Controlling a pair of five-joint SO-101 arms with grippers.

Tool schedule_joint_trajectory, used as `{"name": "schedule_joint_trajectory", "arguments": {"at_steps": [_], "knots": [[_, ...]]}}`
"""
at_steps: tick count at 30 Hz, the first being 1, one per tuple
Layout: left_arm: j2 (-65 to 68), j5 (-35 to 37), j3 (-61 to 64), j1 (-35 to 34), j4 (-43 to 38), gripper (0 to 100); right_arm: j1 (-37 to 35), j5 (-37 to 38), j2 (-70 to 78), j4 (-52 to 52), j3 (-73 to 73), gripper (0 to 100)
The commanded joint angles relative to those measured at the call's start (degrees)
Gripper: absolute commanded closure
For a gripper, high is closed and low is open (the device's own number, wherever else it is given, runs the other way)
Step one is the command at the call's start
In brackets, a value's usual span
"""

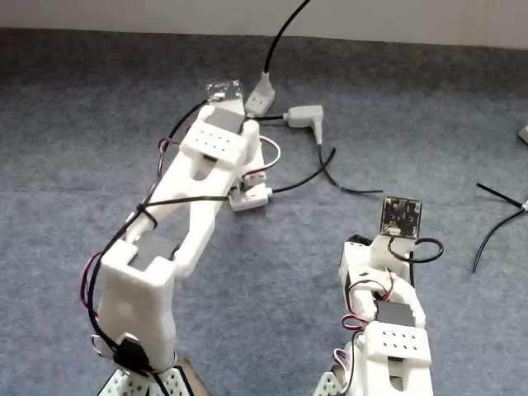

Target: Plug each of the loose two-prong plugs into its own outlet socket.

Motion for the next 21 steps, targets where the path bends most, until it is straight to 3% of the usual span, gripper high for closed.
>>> {"name": "schedule_joint_trajectory", "arguments": {"at_steps": [1, 8, 21], "knots": [[12.62, 0.26, -15.69, -1.36, 12.92, 99, 0.66, -0.26, -0.75, -1.27, -0.31, 98.1], [25.01, 7.12, -29.85, -3.47, 17.67, 99, 0.57, -0.26, -0.75, -1.27, -0.31, 98.1], [30.20, 8.00, -30.02, -2.86, 17.76, 99, 0.57, -0.26, -0.84, -1.27, -0.22, 98.1]]}}
